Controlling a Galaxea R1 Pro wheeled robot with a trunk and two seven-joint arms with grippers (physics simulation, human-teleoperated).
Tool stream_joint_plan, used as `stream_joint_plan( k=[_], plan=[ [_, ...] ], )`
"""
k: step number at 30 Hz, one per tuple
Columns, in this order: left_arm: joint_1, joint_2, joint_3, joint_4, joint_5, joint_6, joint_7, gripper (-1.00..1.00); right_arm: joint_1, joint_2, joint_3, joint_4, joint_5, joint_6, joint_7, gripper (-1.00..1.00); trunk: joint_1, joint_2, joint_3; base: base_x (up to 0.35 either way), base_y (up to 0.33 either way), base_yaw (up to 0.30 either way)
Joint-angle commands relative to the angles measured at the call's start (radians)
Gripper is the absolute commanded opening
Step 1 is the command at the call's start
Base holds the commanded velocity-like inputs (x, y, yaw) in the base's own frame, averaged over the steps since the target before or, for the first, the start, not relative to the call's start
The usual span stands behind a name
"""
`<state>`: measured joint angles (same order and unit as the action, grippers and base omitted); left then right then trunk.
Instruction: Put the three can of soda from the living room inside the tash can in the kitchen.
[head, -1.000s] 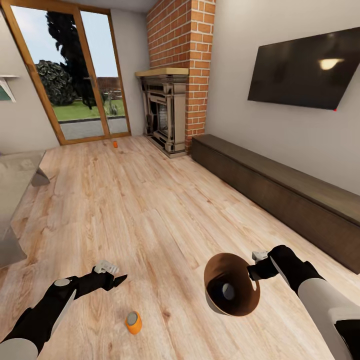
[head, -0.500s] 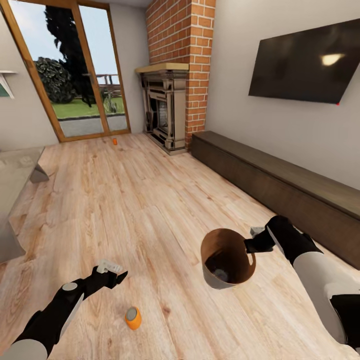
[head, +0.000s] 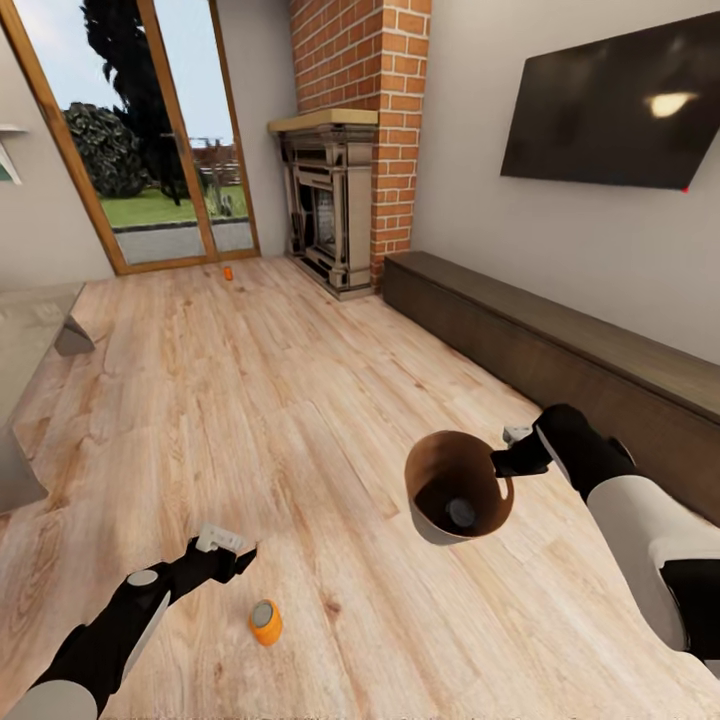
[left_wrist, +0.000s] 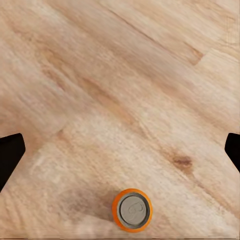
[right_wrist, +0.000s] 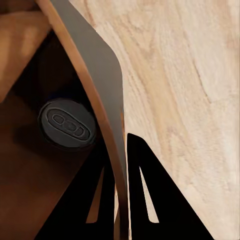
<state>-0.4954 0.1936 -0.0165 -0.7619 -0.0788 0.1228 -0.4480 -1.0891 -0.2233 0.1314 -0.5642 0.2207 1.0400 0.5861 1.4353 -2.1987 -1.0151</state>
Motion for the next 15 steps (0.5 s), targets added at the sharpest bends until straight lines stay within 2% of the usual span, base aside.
stream_joint_plan(
  k=[1,15],
  plan=[
    [0.000,0.000,-0.001,0.006,-0.001,-0.001,0.000,1.00,-0.001,0.001,-0.003,0.000,-0.032,0.007,0.006,-1.00,0.004,-0.007,-0.004,0.000,0.000,0.000],
    [0.000,0.000,-0.002,0.014,-0.003,-0.001,0.000,1.00,-0.001,0.004,-0.001,0.000,-0.032,0.007,0.006,-1.00,0.057,-0.105,-0.066,0.000,0.000,0.000]
  ],
)
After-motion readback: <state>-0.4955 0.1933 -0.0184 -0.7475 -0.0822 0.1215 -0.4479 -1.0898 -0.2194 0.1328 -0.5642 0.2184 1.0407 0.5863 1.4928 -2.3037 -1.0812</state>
